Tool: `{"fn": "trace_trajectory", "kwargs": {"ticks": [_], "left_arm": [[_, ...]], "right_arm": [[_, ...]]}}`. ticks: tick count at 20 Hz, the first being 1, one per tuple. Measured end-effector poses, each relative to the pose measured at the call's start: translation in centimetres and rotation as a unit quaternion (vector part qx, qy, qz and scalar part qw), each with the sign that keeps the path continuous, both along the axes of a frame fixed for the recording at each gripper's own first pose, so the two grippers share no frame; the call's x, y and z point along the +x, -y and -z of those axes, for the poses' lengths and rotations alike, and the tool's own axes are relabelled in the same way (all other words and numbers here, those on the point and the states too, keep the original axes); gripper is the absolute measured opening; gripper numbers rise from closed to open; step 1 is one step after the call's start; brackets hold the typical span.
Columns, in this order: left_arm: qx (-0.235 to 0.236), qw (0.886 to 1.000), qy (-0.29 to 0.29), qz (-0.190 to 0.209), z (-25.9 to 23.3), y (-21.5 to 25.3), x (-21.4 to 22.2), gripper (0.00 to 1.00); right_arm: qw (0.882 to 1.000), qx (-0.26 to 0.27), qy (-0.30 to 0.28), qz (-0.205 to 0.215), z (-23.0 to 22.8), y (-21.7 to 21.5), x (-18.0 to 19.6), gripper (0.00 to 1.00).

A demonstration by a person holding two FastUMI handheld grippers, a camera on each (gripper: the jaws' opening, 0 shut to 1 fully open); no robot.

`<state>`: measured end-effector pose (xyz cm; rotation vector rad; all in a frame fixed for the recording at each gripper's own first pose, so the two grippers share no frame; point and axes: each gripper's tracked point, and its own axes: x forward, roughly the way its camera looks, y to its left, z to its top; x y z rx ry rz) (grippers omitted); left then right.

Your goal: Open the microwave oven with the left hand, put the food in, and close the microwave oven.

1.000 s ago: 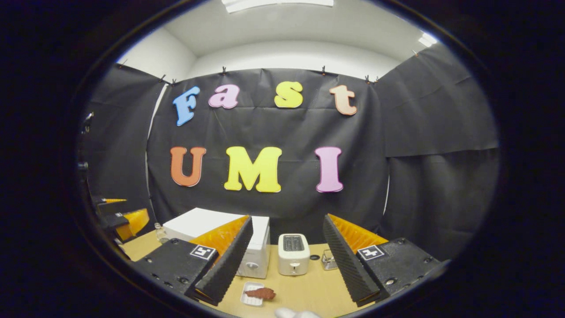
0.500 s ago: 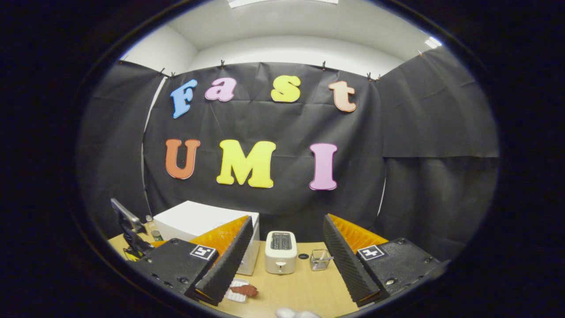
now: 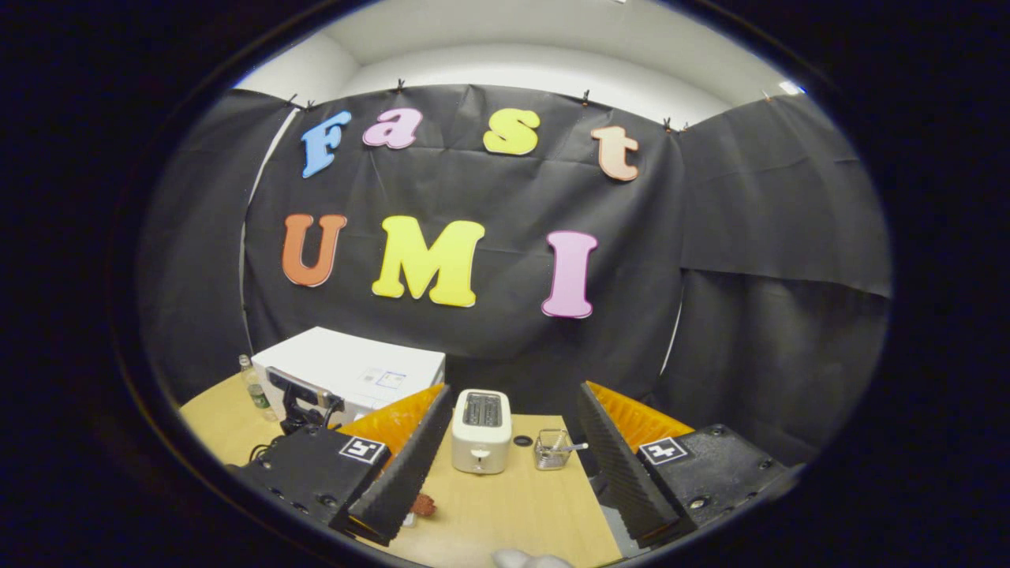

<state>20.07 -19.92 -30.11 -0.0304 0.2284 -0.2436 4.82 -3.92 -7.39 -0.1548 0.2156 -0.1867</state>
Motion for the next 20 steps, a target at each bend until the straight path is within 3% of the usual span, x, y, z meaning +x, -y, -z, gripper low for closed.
{"fn": "trace_trajectory", "kwargs": {"ticks": [1,5,7,8,9,11,12,13,18,19,20], "left_arm": [[0.001,1.0,-0.001,0.0,0.2,0.2,0.4,0.94],[-0.004,1.0,-0.016,0.017,1.1,1.1,0.6,0.79],[-0.001,1.0,-0.021,0.019,1.5,0.9,0.8,0.53],[-0.002,0.999,-0.023,0.026,1.6,1.1,0.7,0.22],[-0.004,0.999,-0.028,0.03,2.0,1.3,1.0,0.33],[0.002,0.999,-0.03,0.025,1.7,1.0,0.8,0.27],[0.004,0.999,-0.031,0.018,2.0,1.0,1.1,0.22],[0.003,0.999,-0.034,0.014,1.8,0.9,0.8,0.16],[0.002,0.999,-0.033,0.018,1.8,0.9,0.5,0.16],[-0.002,0.999,-0.036,0.022,1.8,0.9,0.5,0.15],[-0.004,0.999,-0.037,0.028,1.6,0.8,0.1,0.16]], "right_arm": [[1.0,-0.001,-0.001,0.002,0.1,0.1,0.0,1.0],[1.0,-0.002,-0.006,0.003,0.7,0.2,0.0,0.96],[1.0,-0.005,-0.007,0.003,0.8,0.2,0.2,1.0],[1.0,-0.004,-0.009,0.002,1.0,0.1,0.1,1.0],[1.0,-0.003,-0.009,0.0,1.0,0.0,0.2,0.96],[1.0,-0.004,-0.012,-0.003,1.2,-0.2,0.3,1.0],[1.0,-0.006,-0.014,-0.005,1.2,-0.4,0.4,0.96],[1.0,-0.009,-0.015,-0.007,1.1,-0.5,0.4,1.0],[1.0,-0.023,-0.011,-0.012,0.6,-0.6,0.0,1.0],[1.0,-0.022,-0.011,-0.014,0.6,-0.6,0.0,0.96],[1.0,-0.021,-0.011,-0.014,0.7,-0.6,-0.2,1.0]]}}
